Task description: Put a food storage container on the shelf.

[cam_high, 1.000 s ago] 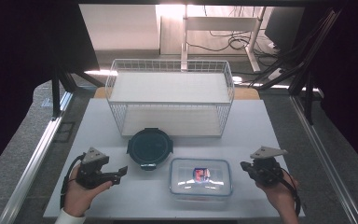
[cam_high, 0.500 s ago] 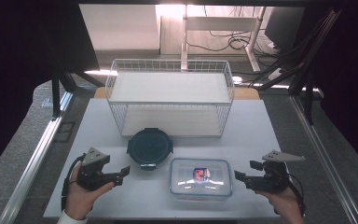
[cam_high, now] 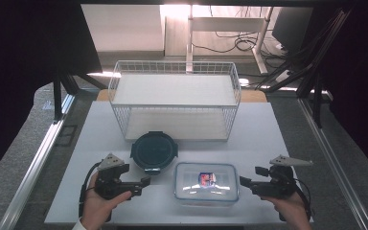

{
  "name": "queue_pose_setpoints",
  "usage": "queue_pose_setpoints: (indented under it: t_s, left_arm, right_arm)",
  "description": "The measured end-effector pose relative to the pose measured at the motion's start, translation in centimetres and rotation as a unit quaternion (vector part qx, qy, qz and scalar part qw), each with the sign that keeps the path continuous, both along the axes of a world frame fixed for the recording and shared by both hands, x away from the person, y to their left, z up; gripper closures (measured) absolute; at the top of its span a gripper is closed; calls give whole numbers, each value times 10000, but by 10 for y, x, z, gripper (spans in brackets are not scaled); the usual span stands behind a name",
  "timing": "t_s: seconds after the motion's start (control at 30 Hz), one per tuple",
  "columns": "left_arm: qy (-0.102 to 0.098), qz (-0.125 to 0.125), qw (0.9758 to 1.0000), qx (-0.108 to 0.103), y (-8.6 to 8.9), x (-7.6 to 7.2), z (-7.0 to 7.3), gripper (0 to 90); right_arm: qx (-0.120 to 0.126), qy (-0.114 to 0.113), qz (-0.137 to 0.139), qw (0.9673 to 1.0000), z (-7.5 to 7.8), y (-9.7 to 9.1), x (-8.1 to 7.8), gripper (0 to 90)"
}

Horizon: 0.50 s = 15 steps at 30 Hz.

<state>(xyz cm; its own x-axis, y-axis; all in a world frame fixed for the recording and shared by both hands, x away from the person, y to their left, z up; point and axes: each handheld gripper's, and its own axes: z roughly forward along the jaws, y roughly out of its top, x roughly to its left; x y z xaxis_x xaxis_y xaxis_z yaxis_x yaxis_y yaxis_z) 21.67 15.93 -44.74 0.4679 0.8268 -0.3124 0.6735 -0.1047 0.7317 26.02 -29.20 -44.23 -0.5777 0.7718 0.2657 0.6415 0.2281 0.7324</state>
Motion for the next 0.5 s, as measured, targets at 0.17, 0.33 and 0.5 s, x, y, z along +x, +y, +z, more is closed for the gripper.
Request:
queue_pose_setpoints:
  t_s: [0.17,0.33,0.5]
  left_arm:
    - [255,-260,9987,-363,-18,5,2,83]
    - [607,-586,9940,-689,-41,18,0,87]
    - [805,-650,9912,-827,-52,24,-6,99]
  right_arm:
    - [-38,63,70,9999,-1,6,-1,151]
    - [58,194,-16,9998,-5,6,0,141]
    - [179,275,65,9994,-9,7,-2,128]
